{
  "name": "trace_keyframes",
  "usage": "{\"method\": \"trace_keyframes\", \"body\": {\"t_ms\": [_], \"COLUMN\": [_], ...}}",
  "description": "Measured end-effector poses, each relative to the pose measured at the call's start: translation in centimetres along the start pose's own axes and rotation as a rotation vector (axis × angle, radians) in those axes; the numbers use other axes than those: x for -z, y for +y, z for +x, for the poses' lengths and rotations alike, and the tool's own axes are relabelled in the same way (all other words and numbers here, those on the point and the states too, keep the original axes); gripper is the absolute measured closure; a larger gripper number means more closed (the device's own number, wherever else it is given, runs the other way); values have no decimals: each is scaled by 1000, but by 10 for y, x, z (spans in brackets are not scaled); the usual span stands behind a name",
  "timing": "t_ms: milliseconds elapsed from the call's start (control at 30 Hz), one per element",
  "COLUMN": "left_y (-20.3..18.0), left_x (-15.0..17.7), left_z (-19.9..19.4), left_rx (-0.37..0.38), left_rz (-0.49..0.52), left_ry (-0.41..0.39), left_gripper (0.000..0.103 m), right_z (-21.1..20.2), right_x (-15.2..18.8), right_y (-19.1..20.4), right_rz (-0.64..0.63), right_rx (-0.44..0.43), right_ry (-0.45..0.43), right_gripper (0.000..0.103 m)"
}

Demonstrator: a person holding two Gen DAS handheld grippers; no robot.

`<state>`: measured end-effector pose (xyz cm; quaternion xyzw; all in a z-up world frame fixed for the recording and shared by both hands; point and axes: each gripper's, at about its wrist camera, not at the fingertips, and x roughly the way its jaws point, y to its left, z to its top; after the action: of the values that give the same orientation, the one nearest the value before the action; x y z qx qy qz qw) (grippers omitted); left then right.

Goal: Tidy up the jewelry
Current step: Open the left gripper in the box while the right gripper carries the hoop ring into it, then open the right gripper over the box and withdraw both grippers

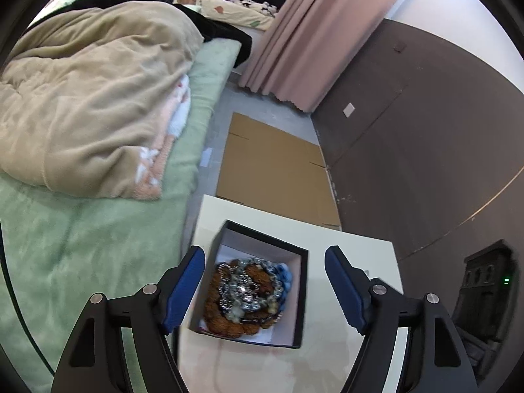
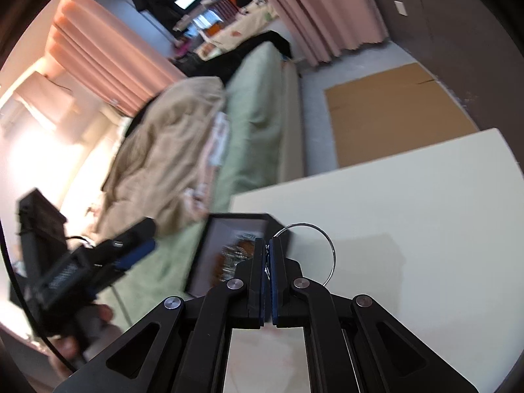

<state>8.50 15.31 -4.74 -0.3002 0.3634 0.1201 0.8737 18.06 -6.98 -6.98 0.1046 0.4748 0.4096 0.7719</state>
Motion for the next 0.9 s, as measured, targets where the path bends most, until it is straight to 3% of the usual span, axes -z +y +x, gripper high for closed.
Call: {"method": "trace_keyframes", "body": {"t_ms": [200,400,467,500,533,600,900], "left_y": [16,29,31,31,31,30,17], "left_x": [-8,-11,-11,-11,-11,-10,2], "left_z": [-8,-13,-14,-15,-15,-17,-17], "left_rx": [-37,-36,-39,-41,-44,-48,-60], "left_rz": [-19,-50,-52,-51,-50,-41,19], "left_ry": [-15,-24,-23,-23,-23,-23,5], "left_gripper": [27,27,27,27,27,27,27], "right_z": [8,35,45,47,45,39,20], "right_x": [0,0,-1,0,1,2,1], "right_y": [25,48,55,57,56,50,19], "right_rz": [-28,-14,-24,-29,-23,-14,27], "right_rx": [-132,-254,-263,-228,-203,-180,-95], "right_ry": [-33,-6,29,28,-3,-41,-28], "right_gripper": [99,95,57,27,19,19,19]}}
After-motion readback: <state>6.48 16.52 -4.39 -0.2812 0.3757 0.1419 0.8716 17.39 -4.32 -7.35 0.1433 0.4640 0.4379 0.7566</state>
